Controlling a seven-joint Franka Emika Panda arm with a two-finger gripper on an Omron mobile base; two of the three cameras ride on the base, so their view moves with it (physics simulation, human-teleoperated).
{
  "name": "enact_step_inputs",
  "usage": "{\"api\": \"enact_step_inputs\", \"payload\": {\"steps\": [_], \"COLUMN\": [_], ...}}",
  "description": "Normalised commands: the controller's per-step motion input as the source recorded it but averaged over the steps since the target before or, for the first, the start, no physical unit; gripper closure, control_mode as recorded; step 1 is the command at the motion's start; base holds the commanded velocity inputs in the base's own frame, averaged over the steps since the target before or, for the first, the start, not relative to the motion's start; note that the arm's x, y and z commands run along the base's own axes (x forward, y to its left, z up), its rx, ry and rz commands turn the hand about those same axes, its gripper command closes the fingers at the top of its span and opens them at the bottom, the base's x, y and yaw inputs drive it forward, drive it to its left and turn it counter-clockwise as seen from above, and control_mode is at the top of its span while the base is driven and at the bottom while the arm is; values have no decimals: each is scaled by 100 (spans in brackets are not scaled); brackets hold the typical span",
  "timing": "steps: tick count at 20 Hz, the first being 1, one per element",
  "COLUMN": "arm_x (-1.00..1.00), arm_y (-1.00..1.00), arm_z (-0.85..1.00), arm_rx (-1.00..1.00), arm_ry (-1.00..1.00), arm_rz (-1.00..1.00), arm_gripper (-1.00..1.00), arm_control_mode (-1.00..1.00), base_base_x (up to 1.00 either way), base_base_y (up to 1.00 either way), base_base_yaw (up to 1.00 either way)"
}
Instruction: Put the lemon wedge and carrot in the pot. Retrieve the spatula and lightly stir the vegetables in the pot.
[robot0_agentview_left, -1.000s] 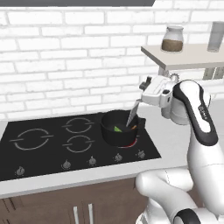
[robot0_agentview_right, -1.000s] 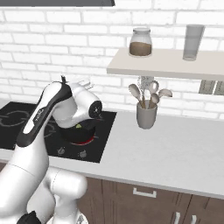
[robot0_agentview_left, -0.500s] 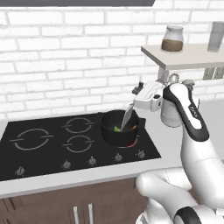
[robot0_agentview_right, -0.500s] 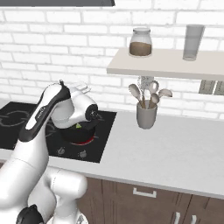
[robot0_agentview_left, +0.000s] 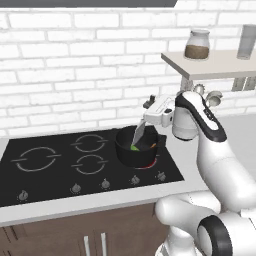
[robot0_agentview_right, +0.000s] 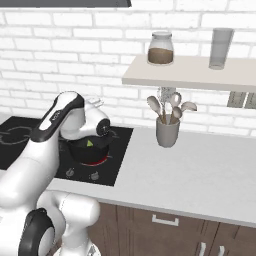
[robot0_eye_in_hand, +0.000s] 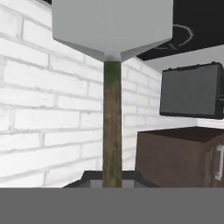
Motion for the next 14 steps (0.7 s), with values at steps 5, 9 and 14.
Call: {"api": "enact_step_inputs", "payload": {"steps": [5,9,14], "arm_x": [0,18,20], "arm_y": [-5,0,0], "arm_z": [-32,-33,5], "arm_rx": [0,-4,-2], "arm_ry": [0,0,1], "arm_rz": [-2,-3,-7], "arm_gripper": [100,100,100], "arm_control_mode": [-100,-100,-100], "base_base_x": [0,0,0], "base_base_y": [0,0,0], "base_base_yaw": [0,0,0]}}
